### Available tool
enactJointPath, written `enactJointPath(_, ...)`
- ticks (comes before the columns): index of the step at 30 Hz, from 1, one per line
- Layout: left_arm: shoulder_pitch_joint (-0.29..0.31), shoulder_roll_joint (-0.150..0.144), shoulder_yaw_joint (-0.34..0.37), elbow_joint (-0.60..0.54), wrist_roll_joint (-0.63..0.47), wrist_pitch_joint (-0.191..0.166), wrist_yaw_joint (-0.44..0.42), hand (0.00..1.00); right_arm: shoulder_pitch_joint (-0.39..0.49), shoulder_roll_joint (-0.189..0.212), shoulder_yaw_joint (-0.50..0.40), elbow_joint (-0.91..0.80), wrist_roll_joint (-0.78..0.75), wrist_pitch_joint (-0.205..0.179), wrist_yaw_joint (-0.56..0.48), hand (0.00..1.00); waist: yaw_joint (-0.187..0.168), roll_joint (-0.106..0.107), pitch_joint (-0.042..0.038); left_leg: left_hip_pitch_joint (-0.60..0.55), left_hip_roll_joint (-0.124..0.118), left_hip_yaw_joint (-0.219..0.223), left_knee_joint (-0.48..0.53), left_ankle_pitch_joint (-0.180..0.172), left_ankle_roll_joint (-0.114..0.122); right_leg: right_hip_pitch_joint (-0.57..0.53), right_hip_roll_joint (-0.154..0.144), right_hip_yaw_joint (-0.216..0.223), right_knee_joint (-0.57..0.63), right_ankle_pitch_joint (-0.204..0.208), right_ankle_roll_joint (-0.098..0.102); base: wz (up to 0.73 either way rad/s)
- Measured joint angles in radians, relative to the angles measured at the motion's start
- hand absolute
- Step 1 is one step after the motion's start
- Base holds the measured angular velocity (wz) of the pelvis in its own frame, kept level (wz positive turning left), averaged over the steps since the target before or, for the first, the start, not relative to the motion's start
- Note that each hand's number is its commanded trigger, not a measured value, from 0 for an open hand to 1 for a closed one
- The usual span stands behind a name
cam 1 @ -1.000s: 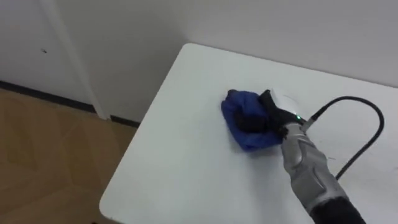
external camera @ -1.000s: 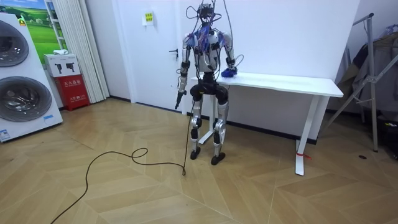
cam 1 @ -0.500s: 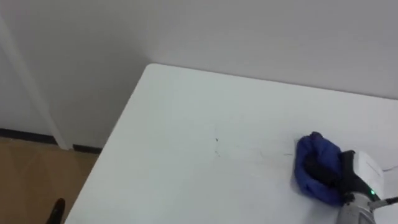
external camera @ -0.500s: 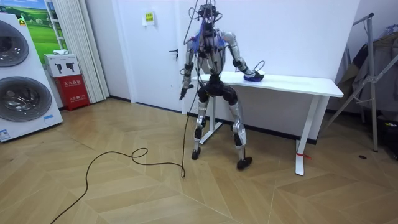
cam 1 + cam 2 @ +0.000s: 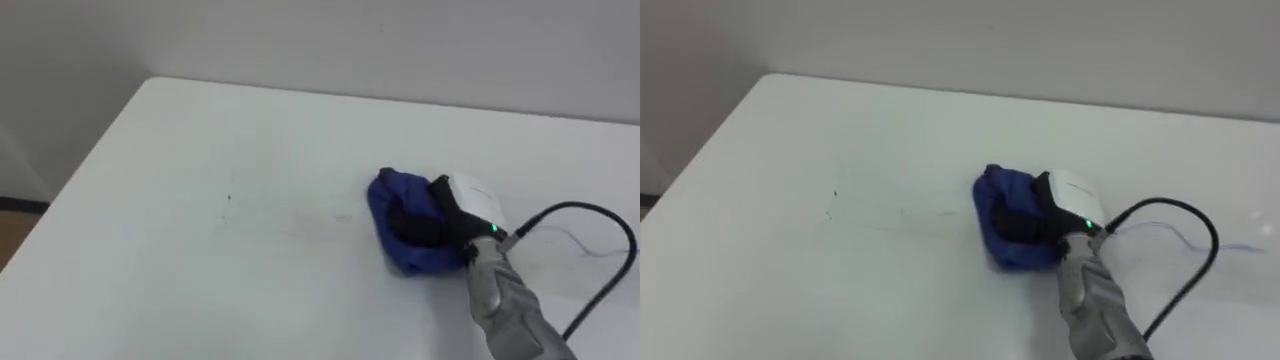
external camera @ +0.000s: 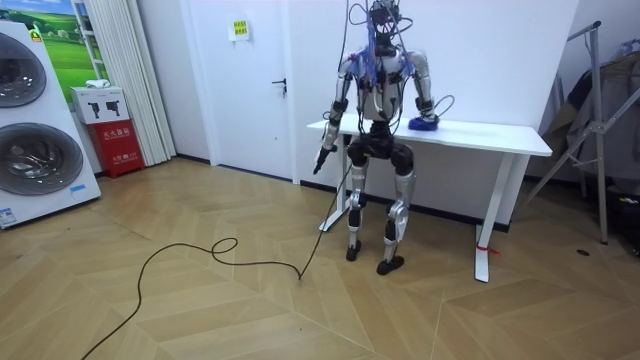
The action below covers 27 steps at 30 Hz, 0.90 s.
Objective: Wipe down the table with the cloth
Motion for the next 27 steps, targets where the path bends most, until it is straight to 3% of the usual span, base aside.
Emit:
enactJointPath(3, 0.053, 0.006, 0.079, -0.001, 0.011, 0.015, 0.003, 0.0, 0.072, -0.042, -0.152, 0.051, 0.013, -0.053, -0.078, 1.0, -0.046, -0.021, -0.0059, 0.029, -0.023, -0.02, -0.047, 0.012, 0.001, 0.046, 0.002, -0.028, -0.059, 0.013, 0.01, 0.23)
enactJointPath(5, 0.056, 0.012, 0.114, -0.005, 0.011, 0.016, 0.004, 0.0, 0.117, -0.059, -0.24, 0.092, 0.041, -0.067, -0.121, 1.0, -0.085, -0.035, -0.0097, 0.044, -0.035, -0.043, -0.067, 0.016, 0.002, 0.077, -0.002, -0.058, -0.075, 0.015, 0.016, 0.47)
enactJointPath(8, 0.027, 0.027, 0.104, -0.053, 0.01, 0.012, 0.005, 0.0, 0.151, -0.074, -0.317, 0.128, 0.095, -0.07, -0.14, 1.0, -0.12, -0.048, -0.0145, 0.05, -0.043, -0.078, -0.073, 0.016, 0.002, 0.106, -0.003, -0.084, -0.09, 0.016, 0.02, 0.31)
enactJointPath(10, -0.02, 0.033, 0.058, -0.058, -0.011, 0.001, 0.022, 0.0, 0.138, -0.071, -0.298, 0.124, 0.108, -0.064, -0.139, 1.0, -0.116, -0.048, -0.0138, 0.056, -0.043, -0.076, -0.078, 0.016, 0.002, 0.107, -0.002, -0.075, -0.096, 0.017, 0.022, -0.1)
enactJointPath(11, -0.055, 0.033, 0.019, -0.057, -0.022, -0.001, 0.029, 0.0, 0.119, -0.068, -0.271, 0.116, 0.108, -0.039, -0.137, 1.0, -0.115, -0.046, -0.0125, 0.057, -0.043, -0.07, -0.077, 0.016, 0.002, 0.106, -0.001, -0.068, -0.096, 0.017, 0.022, -0.32)
enactJointPath(12, -0.069, 0.032, -0.006, -0.032, -0.037, -0.027, 0.029, 0.0, 0.112, -0.06, -0.247, 0.078, 0.106, 0.011, -0.127, 1.0, -0.097, -0.044, -0.0112, 0.064, -0.041, -0.059, -0.084, 0.016, 0.002, 0.101, 0.002, -0.049, -0.095, 0.018, 0.022, -0.47)
enactJointPath(13, -0.073, 0.029, -0.019, -0.025, -0.04, -0.025, 0.03, 0.0, 0.111, -0.053, -0.227, 0.051, 0.101, 0.043, -0.118, 1.0, -0.075, -0.043, -0.0107, 0.068, -0.04, -0.051, -0.093, 0.015, 0.001, 0.093, 0.004, -0.031, -0.093, 0.018, 0.021, -0.68)
enactJointPath(15, -0.095, 0.015, -0.083, -0.02, -0.081, -0.005, 0.041, 0.0, 0.078, -0.045, -0.068, -0.103, 0.063, 0.164, -0.026, 1.0, -0.024, -0.037, -0.0009, 0.063, -0.03, -0.049, -0.103, 0.018, -0.004, 0.064, 0.015, 0.0, -0.079, 0.031, 0.004, -0.7)
enactJointPath(16, -0.107, 0.012, -0.099, -0.02, -0.087, 0.001, 0.041, 0.0, 0.061, -0.035, -0.012, -0.141, 0.036, 0.185, 0.002, 1.0, -0.017, -0.038, 0.0007, 0.056, -0.027, -0.048, -0.102, 0.019, -0.006, 0.055, 0.018, -0.002, -0.077, 0.034, -0.001, -0.33)
enactJointPath(17, -0.133, 0.005, -0.125, -0.01, -0.087, 0.003, 0.041, 0.0, 0.011, 0.004, 0.095, -0.212, -0.012, 0.208, 0.056, 1.0, -0.005, -0.039, 0.0065, 0.047, -0.021, -0.049, -0.101, 0.023, -0.011, 0.043, 0.025, 0.003, -0.077, 0.039, -0.008, -0.2)
enactJointPath(18, -0.156, -0.013, -0.132, -0.009, -0.084, 0.004, 0.041, 0.0, -0.066, 0.042, 0.193, -0.232, -0.055, 0.203, 0.095, 1.0, 0.027, -0.039, 0.0125, 0.045, -0.017, -0.049, -0.102, 0.027, -0.015, 0.033, 0.034, 0.016, -0.076, 0.043, -0.015, -0.16)
enactJointPath(19, -0.168, -0.022, -0.135, -0.009, -0.083, 0.004, 0.04, 0.0, -0.102, 0.064, 0.228, -0.228, -0.074, 0.198, 0.114, 1.0, 0.042, -0.033, 0.0198, 0.042, -0.014, -0.049, -0.102, 0.028, -0.017, 0.028, 0.038, 0.021, -0.077, 0.044, -0.017, 0.0)
enactJointPath(21, -0.192, -0.055, -0.138, -0.034, -0.078, -0.004, 0.035, 0.0, -0.198, 0.105, 0.289, -0.23, -0.116, 0.132, 0.17, 1.0, 0.087, -0.039, 0.0215, 0.015, -0.018, -0.086, -0.099, 0.038, -0.018, 0.021, 0.037, -0.007, -0.088, 0.044, -0.017, 0.5)
enactJointPath(23, -0.156, -0.054, -0.13, -0.056, -0.076, -0.005, 0.029, 0.0, -0.215, 0.104, 0.285, -0.23, -0.141, 0.117, 0.175, 1.0, 0.106, -0.043, 0.0193, 0.013, -0.028, -0.114, -0.104, 0.049, -0.015, 0.034, 0.031, -0.036, -0.101, 0.042, -0.014, 0.62)
enactJointPath(25, -0.111, -0.049, -0.096, -0.061, -0.076, 0.004, 0.026, 0.0, -0.184, 0.095, 0.24, -0.216, -0.132, 0.117, 0.169, 1.0, 0.096, -0.047, 0.0168, 0.014, -0.041, -0.153, -0.106, 0.05, -0.014, 0.05, 0.023, -0.06, -0.1, 0.038, -0.008, 0.57)
enactJointPath(27, -0.05, -0.034, -0.046, -0.061, -0.075, 0.006, 0.027, 0.0, -0.076, 0.054, 0.164, -0.154, -0.112, 0.112, 0.14, 1.0, 0.09, -0.045, 0.0186, 0.027, -0.048, -0.175, -0.11, 0.047, -0.008, 0.074, 0.018, -0.061, -0.105, 0.038, -0.007, 0.42)
